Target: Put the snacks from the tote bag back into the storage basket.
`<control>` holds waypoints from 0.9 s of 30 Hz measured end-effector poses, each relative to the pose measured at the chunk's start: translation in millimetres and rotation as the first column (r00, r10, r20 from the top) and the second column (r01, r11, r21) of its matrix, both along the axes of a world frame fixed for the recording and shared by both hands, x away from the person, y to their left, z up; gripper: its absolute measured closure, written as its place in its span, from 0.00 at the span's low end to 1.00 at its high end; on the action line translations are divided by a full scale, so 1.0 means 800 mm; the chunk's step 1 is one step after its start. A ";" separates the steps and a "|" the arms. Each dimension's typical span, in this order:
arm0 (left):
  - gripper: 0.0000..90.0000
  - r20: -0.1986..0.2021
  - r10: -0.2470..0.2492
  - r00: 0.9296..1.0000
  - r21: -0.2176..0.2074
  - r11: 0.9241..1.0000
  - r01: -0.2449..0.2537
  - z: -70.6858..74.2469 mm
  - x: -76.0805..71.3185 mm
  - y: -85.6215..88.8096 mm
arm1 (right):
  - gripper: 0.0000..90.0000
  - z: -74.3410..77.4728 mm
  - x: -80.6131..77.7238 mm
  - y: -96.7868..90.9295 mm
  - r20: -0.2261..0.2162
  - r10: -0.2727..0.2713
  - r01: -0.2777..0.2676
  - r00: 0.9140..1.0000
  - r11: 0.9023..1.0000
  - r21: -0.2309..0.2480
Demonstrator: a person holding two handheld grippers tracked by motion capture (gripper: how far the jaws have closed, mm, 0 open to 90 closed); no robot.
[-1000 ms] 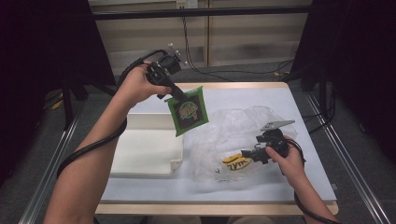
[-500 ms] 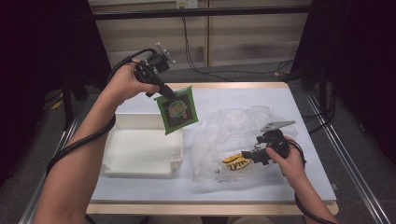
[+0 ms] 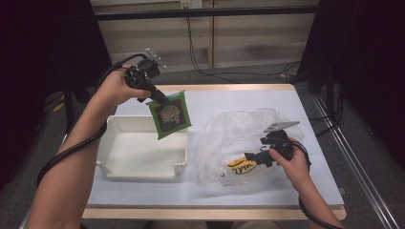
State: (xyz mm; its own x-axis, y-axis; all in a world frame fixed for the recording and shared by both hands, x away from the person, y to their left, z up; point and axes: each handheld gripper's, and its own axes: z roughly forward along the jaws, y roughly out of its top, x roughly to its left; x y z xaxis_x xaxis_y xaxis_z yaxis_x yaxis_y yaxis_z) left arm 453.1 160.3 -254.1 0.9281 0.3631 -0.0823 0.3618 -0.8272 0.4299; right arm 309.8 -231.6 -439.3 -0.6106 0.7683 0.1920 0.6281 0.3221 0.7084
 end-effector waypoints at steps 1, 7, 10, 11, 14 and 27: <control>0.83 0.002 -0.010 1.000 0.013 1.000 0.010 -0.002 0.001 0.003 | 0.05 0.001 0.000 0.001 0.001 0.001 -0.001 1.000 1.000 -0.001; 0.83 -0.007 0.016 1.000 0.007 1.000 -0.016 -0.012 0.007 0.017 | 0.05 0.005 -0.002 0.002 0.019 0.007 -0.007 1.000 1.000 0.010; 0.83 -0.007 -0.007 1.000 0.034 0.999 0.008 -0.017 0.010 0.020 | 0.05 0.005 -0.002 0.002 0.016 0.002 -0.002 1.000 1.000 0.006; 0.83 -0.012 0.003 1.000 0.026 1.000 -0.002 -0.023 0.011 0.020 | 0.05 0.004 -0.002 0.001 0.015 0.002 -0.002 1.000 1.000 0.006; 0.83 -0.020 -0.005 1.000 0.029 1.000 0.006 -0.038 0.014 0.019 | 0.05 0.004 -0.002 0.001 0.018 0.008 -0.009 1.000 1.000 0.012; 0.82 -0.030 -0.024 0.999 0.060 0.998 0.026 -0.084 0.030 0.020 | 0.05 0.004 -0.003 -0.003 0.022 -0.003 0.003 1.000 1.000 0.017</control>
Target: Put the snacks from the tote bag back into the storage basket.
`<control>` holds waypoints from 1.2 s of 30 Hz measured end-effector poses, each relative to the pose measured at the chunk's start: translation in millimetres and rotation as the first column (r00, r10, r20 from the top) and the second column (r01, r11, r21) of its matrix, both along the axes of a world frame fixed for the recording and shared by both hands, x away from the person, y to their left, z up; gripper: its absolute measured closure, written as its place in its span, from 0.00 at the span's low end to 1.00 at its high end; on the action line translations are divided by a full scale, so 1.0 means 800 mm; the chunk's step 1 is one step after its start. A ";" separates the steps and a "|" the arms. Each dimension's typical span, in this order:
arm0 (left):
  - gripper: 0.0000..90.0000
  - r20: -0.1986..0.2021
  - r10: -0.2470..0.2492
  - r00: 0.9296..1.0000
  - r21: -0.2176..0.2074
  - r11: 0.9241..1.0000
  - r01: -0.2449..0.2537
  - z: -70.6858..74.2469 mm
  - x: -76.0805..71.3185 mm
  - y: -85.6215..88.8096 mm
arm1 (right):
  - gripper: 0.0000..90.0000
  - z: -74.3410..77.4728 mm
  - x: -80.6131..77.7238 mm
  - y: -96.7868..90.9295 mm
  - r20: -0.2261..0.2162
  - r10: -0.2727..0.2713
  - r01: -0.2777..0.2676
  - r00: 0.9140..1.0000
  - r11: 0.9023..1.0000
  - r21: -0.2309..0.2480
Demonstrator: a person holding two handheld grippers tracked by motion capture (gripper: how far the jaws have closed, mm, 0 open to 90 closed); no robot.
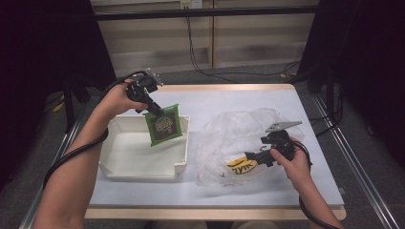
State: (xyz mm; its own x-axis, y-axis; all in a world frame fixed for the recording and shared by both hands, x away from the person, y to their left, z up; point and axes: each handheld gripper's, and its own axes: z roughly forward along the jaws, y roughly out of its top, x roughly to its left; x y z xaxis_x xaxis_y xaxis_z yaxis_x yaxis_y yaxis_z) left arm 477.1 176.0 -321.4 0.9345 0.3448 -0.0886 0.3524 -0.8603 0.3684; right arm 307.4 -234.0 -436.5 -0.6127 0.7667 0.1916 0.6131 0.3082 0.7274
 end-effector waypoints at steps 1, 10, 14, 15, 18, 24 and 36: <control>0.81 0.003 -0.005 1.000 0.006 1.000 0.005 -0.003 0.001 0.000 | 0.05 0.000 0.000 0.000 -0.001 0.003 -0.003 1.000 1.000 0.001; 0.79 0.027 -0.048 0.998 0.010 0.999 0.048 -0.025 0.007 -0.012 | 0.05 -0.001 -0.003 0.001 -0.004 0.000 0.000 1.000 1.000 0.005; 0.78 0.039 -0.063 0.997 0.000 0.998 0.064 -0.030 0.010 -0.019 | 0.05 0.000 -0.005 0.003 -0.007 -0.004 0.004 1.000 1.000 0.009; 0.78 0.048 -0.074 0.996 0.002 0.997 0.074 -0.031 0.011 -0.020 | 0.05 -0.001 -0.006 0.002 -0.003 -0.002 0.002 1.000 1.000 0.012; 0.77 0.057 -0.084 0.995 0.004 0.996 0.084 -0.031 0.014 -0.026 | 0.05 0.000 -0.007 0.001 -0.005 -0.004 0.005 1.000 1.000 0.013; 0.57 0.076 -0.053 0.996 0.000 0.999 0.054 -0.028 0.019 -0.032 | 0.05 -0.001 -0.009 -0.003 -0.001 -0.008 0.008 1.000 1.000 0.015; 0.22 0.124 0.073 0.990 -0.012 0.997 -0.072 -0.019 0.014 -0.010 | 0.05 0.000 -0.005 0.006 0.000 0.008 -0.008 1.000 1.000 -0.002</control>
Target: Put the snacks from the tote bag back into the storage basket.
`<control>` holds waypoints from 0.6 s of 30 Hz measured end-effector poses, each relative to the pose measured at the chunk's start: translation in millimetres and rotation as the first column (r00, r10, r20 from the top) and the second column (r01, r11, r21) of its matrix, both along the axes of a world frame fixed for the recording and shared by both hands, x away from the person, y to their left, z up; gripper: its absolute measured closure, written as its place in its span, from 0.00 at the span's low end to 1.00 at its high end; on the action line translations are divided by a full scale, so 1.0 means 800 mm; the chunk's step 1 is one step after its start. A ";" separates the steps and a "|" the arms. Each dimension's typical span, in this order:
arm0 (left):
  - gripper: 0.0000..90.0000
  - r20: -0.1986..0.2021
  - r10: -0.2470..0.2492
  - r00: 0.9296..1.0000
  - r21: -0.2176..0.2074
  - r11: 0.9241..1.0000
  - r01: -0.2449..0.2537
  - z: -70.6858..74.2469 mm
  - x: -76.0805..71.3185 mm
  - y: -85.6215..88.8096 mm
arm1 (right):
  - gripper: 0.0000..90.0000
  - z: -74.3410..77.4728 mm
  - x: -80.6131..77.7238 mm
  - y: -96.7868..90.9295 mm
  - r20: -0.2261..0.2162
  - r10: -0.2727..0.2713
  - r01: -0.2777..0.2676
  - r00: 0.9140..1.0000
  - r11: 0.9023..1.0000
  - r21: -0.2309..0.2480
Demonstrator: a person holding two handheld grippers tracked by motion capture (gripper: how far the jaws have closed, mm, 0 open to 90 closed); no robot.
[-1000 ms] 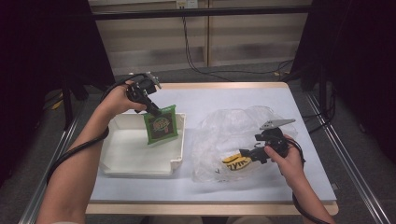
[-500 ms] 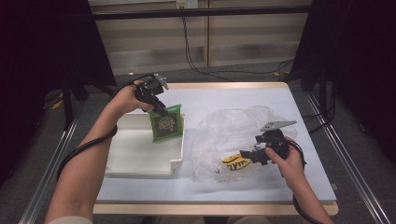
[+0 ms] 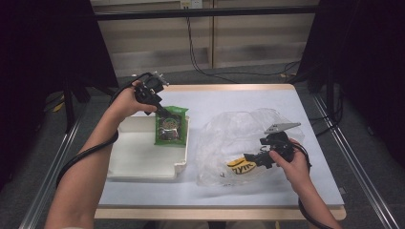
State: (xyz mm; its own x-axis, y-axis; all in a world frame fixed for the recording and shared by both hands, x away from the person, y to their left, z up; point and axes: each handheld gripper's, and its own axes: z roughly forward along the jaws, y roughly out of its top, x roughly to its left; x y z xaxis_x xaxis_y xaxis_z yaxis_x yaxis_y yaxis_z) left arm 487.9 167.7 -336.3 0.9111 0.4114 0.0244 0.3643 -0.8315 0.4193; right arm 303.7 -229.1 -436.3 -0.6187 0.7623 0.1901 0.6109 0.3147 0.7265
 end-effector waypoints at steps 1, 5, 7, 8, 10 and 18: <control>0.21 0.002 0.002 1.000 -0.008 1.000 -0.002 0.001 -0.002 0.002 | 0.05 0.001 0.000 0.001 0.000 0.001 -0.001 1.000 1.000 0.000; 0.18 0.003 0.030 1.000 -0.033 0.999 -0.030 0.004 -0.011 0.009 | 0.05 0.000 0.001 0.005 -0.002 0.011 -0.011 1.000 1.000 0.012; 0.16 0.003 0.059 0.998 -0.056 0.997 -0.059 0.003 -0.014 0.009 | 0.05 -0.002 0.002 0.004 -0.005 0.015 -0.015 1.000 1.000 0.012; 0.15 0.005 0.060 0.998 -0.053 0.997 -0.060 0.004 -0.014 0.010 | 0.05 -0.003 0.003 0.004 -0.007 0.016 -0.016 1.000 1.000 0.010; 0.14 0.007 0.034 0.999 -0.040 0.999 -0.033 0.007 -0.014 0.011 | 0.05 -0.004 0.004 0.003 -0.006 0.015 -0.015 1.000 1.000 0.002; 0.12 -0.006 0.084 0.996 -0.080 0.993 -0.085 0.001 -0.021 0.012 | 0.05 0.003 0.008 0.002 0.008 0.003 -0.003 1.000 1.000 0.014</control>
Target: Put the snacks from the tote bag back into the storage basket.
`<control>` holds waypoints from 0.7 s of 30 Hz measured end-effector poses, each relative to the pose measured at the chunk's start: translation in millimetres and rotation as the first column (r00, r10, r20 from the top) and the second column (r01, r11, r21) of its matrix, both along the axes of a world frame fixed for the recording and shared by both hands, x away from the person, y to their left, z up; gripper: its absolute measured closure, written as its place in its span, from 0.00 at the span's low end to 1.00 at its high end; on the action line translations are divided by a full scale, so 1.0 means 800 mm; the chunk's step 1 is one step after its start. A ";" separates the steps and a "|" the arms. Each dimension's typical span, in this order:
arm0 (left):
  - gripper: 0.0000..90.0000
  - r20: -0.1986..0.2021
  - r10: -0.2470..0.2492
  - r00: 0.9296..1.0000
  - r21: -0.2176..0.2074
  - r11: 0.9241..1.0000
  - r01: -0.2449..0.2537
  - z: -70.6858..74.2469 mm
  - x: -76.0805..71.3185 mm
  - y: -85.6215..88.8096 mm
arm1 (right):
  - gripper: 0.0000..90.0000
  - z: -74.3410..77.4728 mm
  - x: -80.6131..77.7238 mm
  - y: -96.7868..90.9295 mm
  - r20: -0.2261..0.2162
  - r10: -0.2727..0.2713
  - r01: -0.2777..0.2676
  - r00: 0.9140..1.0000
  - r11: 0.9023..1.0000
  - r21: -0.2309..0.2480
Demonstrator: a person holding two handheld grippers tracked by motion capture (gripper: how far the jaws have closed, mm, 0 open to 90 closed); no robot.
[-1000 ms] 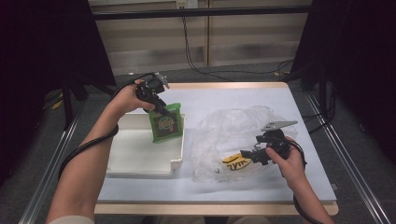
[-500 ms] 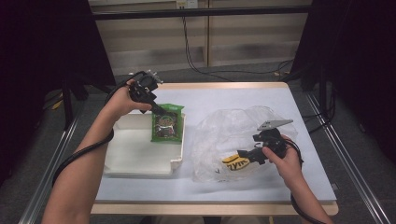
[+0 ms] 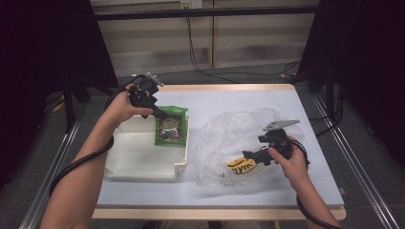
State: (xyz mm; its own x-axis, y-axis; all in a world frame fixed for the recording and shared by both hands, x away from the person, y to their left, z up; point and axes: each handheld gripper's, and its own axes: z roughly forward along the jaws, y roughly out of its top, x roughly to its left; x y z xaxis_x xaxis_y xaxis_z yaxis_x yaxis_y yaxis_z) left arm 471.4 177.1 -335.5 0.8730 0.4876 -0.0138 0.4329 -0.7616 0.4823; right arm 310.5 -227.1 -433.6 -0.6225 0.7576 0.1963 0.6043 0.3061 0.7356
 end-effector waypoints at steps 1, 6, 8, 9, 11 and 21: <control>0.11 0.005 -0.032 0.999 0.031 0.999 0.032 0.002 0.001 0.003 | 0.05 0.001 0.000 0.001 0.001 0.004 -0.004 1.000 1.000 -0.002; 0.11 0.006 -0.017 1.000 0.005 1.000 0.017 0.002 -0.010 0.009 | 0.05 0.001 -0.002 0.004 0.001 0.014 -0.014 1.000 1.000 -0.006; 0.10 0.011 -0.014 1.000 -0.004 1.000 0.014 0.002 -0.014 0.012 | 0.05 0.002 -0.002 0.005 0.008 0.024 -0.024 1.000 1.000 -0.007; 0.10 0.014 -0.015 1.000 -0.006 1.000 0.015 0.002 -0.015 0.013 | 0.05 0.003 -0.002 0.006 0.010 0.022 -0.022 1.000 1.000 -0.004; 0.10 0.014 -0.008 1.000 -0.018 1.000 0.008 0.003 -0.018 0.016 | 0.05 0.005 -0.002 0.006 0.011 0.024 -0.023 1.000 1.000 -0.002; 0.07 -0.004 0.043 0.999 -0.079 0.996 -0.044 -0.017 -0.044 0.024 | 0.05 0.005 -0.003 0.006 0.013 0.029 -0.029 0.999 1.000 -0.006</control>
State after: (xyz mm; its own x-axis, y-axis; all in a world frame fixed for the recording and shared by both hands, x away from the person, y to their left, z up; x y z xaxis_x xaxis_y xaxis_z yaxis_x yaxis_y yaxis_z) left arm 436.5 196.0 -349.3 0.8509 0.5224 -0.0556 0.4660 -0.7017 0.5389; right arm 307.8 -222.3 -429.9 -0.6468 0.7402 0.1838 0.5856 0.3276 0.7414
